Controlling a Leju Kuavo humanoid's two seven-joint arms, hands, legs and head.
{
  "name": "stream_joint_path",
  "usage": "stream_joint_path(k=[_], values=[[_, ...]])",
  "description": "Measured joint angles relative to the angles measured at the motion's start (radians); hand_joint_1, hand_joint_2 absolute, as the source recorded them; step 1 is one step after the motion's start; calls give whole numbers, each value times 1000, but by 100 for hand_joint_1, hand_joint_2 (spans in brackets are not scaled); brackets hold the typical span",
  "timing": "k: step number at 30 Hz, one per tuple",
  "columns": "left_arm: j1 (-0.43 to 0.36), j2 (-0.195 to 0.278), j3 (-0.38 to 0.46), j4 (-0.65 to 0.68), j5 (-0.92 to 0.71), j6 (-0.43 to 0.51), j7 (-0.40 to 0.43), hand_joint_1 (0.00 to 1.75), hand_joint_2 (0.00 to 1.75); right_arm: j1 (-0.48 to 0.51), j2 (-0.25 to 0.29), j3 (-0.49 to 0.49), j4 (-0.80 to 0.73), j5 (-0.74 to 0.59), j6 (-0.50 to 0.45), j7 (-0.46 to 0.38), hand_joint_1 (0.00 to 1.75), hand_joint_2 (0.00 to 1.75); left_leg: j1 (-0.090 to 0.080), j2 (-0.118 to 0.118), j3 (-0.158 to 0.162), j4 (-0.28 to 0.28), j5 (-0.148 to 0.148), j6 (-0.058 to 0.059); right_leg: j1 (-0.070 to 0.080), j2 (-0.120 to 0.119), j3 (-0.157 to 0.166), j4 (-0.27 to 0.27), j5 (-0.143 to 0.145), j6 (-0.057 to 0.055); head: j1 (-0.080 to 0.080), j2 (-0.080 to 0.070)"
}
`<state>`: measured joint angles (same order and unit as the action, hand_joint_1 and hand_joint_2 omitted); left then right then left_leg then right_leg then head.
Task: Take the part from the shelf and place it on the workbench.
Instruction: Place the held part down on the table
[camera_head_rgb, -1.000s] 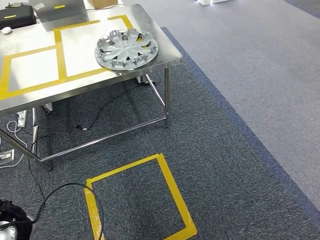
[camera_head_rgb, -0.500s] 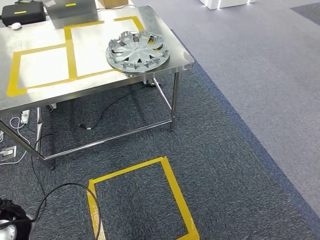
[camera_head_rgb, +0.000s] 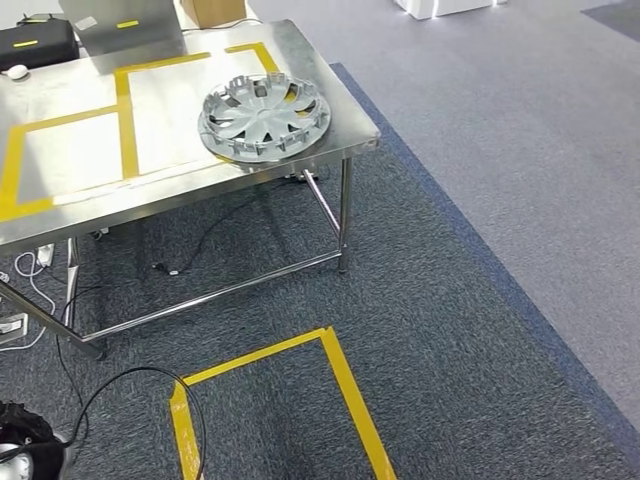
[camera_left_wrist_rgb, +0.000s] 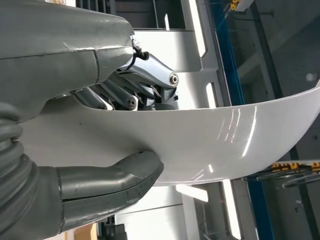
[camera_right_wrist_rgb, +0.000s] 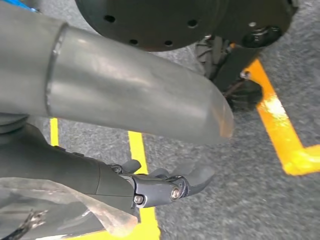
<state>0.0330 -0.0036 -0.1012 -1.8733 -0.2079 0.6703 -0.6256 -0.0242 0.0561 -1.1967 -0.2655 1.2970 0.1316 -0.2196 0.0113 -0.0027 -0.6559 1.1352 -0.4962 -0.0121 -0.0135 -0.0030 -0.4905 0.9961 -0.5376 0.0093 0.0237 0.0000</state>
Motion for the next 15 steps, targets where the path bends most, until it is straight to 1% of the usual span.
stream_joint_path(k=[1, 2, 3, 4, 5, 6, 7, 8, 9, 10, 11, 12, 13, 14, 15], values=[[0, 0, 0, 0, 0, 0, 0, 175, 175, -1, 0, 0, 0, 0, -1, 0, 0, 0, -1, 4, 12, -51, 27, 4, 1, 0, 6, 0, -10, 7, -2, 0], [2, 1, 0, 0, 1, 0, 0, 175, 175, -1, 0, 0, 0, 0, -2, -1, 0, 0, -3, 7, 20, -81, 44, 11, 2, -1, 8, -1, -19, 14, -2, 0], [3, 1, 0, 0, 1, 0, 0, 175, 175, -1, 0, 0, 0, 0, -2, -1, 0, 0, -5, 7, 22, -91, 44, 18, 3, -2, 12, 0, -24, 21, -3, 0], [3, 1, 0, 0, 1, 0, -1, 175, 175, -2, 0, 0, 0, 0, -3, -1, 0, 0, -7, 6, 26, -92, 38, 27, 3, -2, 19, 1, -26, 28, -3, 0], [3, 1, 0, 0, 1, 0, -1, 175, 175, -3, 0, 0, 0, 0, -3, -1, 0, 0, -6, 4, 33, -93, 41, 34, 2, -4, 19, 9, -26, 33, -2, 0], [2, 1, 0, 0, 1, 0, -2, 175, 175, -6, 0, 0, 0, 1, -3, -1, 0, 0, -5, 2, 40, -96, 40, 40, 2, -3, 11, 34, -21, 37, -1, 0], [1, 1, 0, 0, 1, 0, -3, 175, 175, -9, 0, 0, 0, 1, -3, -2, 0, 0, -4, 2, 48, -98, 36, 47, 1, -2, -15, 76, -19, 40, 0, 0], [0, 1, 0, 0, 0, 0, -3, 175, 175, -11, 0, 0, 0, 1, -3, -2, 0, 0, -4, 2, 54, -100, 32, 53, 1, -1, -54, 133, -22, 41, 0, 0], [0, 0, 0, 0, 0, 0, -3, 175, 175, -11, 0, 0, 0, 1, -3, -2, 0, 0, -5, 2, 59, -100, 26, 58, 1, 0, -101, 200, -40, 43, 1, 0], [1, 0, 0, 0, 0, 0, -3, 175, 175, -9, 0, 0, 0, 1, -3, -2, 0, 0, -7, 0, 64, -100, 18, 61, 2, 0, -148, 258, -68, 44, 3, 0], [2, 0, 0, 0, 0, 0, -3, 175, 175, -6, 0, 0, 0, 1, -2, -1, 0, 0, -9, -2, 72, -100, 10, 63, 2, 1, -186, 294, -96, 44, 4, 0], [3, 0, 0, 0, 0, 0, -3, 175, 175, -4, 1, 0, 0, 1, -2, -1, 0, 0, -12, -4, 83, -100, 1, 64, 3, 1, -211, 303, -111, 42, 5, 0], [3, 0, 0, 0, 0, 0, -3, 175, 175, -2, 1, 0, 0, 1, -2, -1, 0, 0, -14, -6, 96, -100, -8, 64, 4, 1, -218, 278, -101, 38, 5, 0], [3, 0, 0, 0, 0, 0, -3, 175, 175, -2, 1, 0, 0, 1, -2, -1, 0, 0, -17, -7, 110, -100, -18, 64, 7, 1, -209, 223, -64, 30, 6, 0], [3, 0, 0, 0, 0, 0, -3, 175, 175, -2, 0, 0, 0, 1, -2, -1, 0, 0, -20, -7, 123, -101, -28, 64, 12, 2, -193, 156, -7, 20, 6, 0]])
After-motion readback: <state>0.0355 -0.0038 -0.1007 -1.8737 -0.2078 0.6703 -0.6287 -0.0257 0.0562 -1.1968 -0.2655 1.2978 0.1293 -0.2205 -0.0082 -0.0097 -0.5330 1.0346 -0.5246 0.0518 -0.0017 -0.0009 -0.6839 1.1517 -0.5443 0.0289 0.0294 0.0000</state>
